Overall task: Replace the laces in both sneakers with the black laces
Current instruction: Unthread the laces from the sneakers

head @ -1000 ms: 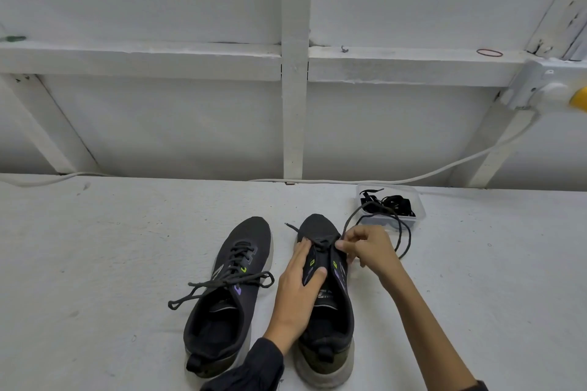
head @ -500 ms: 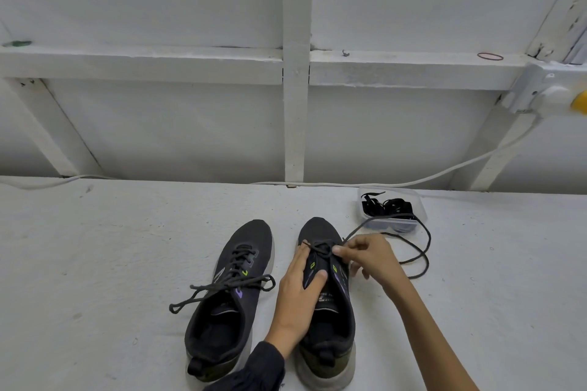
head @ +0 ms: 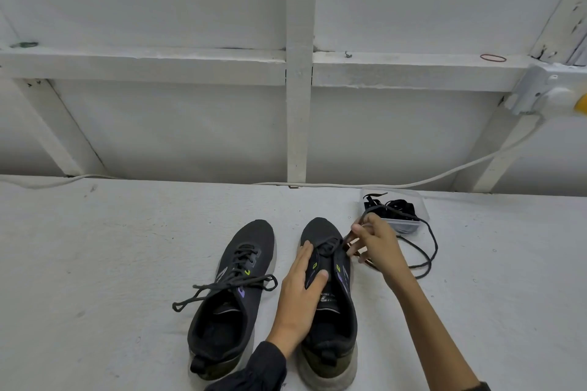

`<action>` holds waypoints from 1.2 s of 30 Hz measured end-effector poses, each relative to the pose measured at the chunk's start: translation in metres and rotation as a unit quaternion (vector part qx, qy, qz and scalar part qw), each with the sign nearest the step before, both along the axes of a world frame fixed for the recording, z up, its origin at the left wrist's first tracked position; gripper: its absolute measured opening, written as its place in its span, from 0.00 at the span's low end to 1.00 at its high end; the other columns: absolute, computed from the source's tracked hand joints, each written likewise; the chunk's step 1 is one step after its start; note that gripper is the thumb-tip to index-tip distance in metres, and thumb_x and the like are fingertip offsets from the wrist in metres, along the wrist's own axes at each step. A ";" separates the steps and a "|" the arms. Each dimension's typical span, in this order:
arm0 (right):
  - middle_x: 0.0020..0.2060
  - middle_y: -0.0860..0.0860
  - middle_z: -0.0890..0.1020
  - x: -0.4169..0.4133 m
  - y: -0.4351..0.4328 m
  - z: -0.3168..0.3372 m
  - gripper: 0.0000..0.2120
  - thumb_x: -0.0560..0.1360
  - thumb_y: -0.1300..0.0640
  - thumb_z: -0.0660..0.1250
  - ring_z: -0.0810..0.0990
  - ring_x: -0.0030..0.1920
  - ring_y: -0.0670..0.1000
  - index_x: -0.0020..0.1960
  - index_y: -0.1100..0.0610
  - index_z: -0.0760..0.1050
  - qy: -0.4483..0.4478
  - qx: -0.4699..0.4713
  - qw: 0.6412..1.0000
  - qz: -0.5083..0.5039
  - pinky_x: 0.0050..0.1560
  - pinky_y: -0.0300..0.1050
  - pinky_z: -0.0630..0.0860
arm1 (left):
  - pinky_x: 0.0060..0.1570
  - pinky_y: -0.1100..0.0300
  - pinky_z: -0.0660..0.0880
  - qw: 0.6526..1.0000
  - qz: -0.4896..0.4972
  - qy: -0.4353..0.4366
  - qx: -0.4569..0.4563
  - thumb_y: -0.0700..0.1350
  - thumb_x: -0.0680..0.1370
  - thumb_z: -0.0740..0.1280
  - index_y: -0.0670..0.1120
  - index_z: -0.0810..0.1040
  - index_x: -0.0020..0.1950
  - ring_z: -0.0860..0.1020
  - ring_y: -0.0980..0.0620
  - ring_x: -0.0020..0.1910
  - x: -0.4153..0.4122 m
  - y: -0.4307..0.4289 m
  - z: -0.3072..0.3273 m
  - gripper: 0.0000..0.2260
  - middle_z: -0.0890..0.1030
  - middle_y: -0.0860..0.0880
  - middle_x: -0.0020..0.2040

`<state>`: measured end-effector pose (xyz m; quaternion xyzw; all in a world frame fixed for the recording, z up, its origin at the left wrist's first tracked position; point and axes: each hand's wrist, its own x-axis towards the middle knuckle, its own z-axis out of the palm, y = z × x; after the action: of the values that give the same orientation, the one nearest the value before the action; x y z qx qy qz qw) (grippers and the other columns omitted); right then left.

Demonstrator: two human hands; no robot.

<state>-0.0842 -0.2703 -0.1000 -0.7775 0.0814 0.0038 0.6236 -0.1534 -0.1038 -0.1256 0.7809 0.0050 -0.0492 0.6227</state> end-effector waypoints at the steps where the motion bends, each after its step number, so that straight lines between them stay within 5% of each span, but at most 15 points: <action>1: 0.36 0.58 0.82 0.000 0.000 0.000 0.05 0.80 0.63 0.61 0.79 0.28 0.53 0.45 0.62 0.69 -0.004 -0.001 1.000 -0.005 0.24 0.41 0.69 | 0.75 0.61 0.56 1.000 0.001 0.001 -0.003 0.43 0.81 0.64 0.52 0.61 0.77 0.59 0.62 0.75 0.000 0.000 0.000 0.25 0.61 0.58 0.77; 7: 0.34 0.56 0.82 -0.006 -0.003 -0.005 0.07 0.72 0.62 0.74 0.80 0.29 0.51 0.45 0.65 0.79 0.027 -0.063 0.993 0.092 0.25 0.41 0.70 | 0.76 0.58 0.57 1.000 0.009 0.005 -0.012 0.43 0.81 0.64 0.52 0.62 0.77 0.60 0.62 0.74 0.000 -0.001 -0.001 0.25 0.62 0.58 0.76; 19: 0.33 0.54 0.80 -0.013 0.009 -0.024 0.03 0.76 0.65 0.67 0.77 0.29 0.48 0.43 0.61 0.77 -0.002 -0.071 0.997 0.037 0.29 0.41 0.72 | 0.74 0.61 0.60 0.999 0.016 -0.036 0.007 0.44 0.81 0.64 0.53 0.65 0.74 0.63 0.61 0.73 0.000 -0.001 0.000 0.22 0.66 0.58 0.74; 25: 0.28 0.44 0.81 -0.018 0.006 -0.026 0.03 0.72 0.68 0.71 0.76 0.28 0.47 0.41 0.62 0.81 -0.034 -0.063 0.997 0.037 0.27 0.41 0.73 | 0.57 0.66 0.72 0.970 0.017 -0.170 0.170 0.42 0.75 0.67 0.52 0.77 0.55 0.73 0.62 0.57 0.011 0.002 0.010 0.11 0.72 0.60 0.55; 31: 0.30 0.48 0.81 -0.015 0.007 -0.034 0.07 0.73 0.65 0.70 0.77 0.29 0.47 0.40 0.55 0.79 -0.051 -0.070 0.996 0.034 0.33 0.46 0.75 | 0.55 0.56 0.72 0.910 -0.082 -0.084 0.397 0.46 0.76 0.64 0.52 0.75 0.62 0.70 0.52 0.61 0.044 -0.005 0.039 0.14 0.74 0.52 0.58; 36: 0.35 0.49 0.81 -0.018 0.007 -0.037 0.06 0.75 0.64 0.69 0.77 0.34 0.46 0.42 0.55 0.79 -0.058 -0.029 0.997 0.043 0.37 0.42 0.74 | 0.48 0.57 0.69 0.883 -0.107 -0.076 0.450 0.45 0.76 0.66 0.52 0.79 0.53 0.72 0.48 0.58 0.064 -0.013 0.053 0.07 0.77 0.51 0.54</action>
<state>-0.1017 -0.2633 -0.1367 -0.7968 0.0120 -0.0165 0.6039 -0.0890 -0.1164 -0.0730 0.9743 -0.1041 -0.0480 0.1940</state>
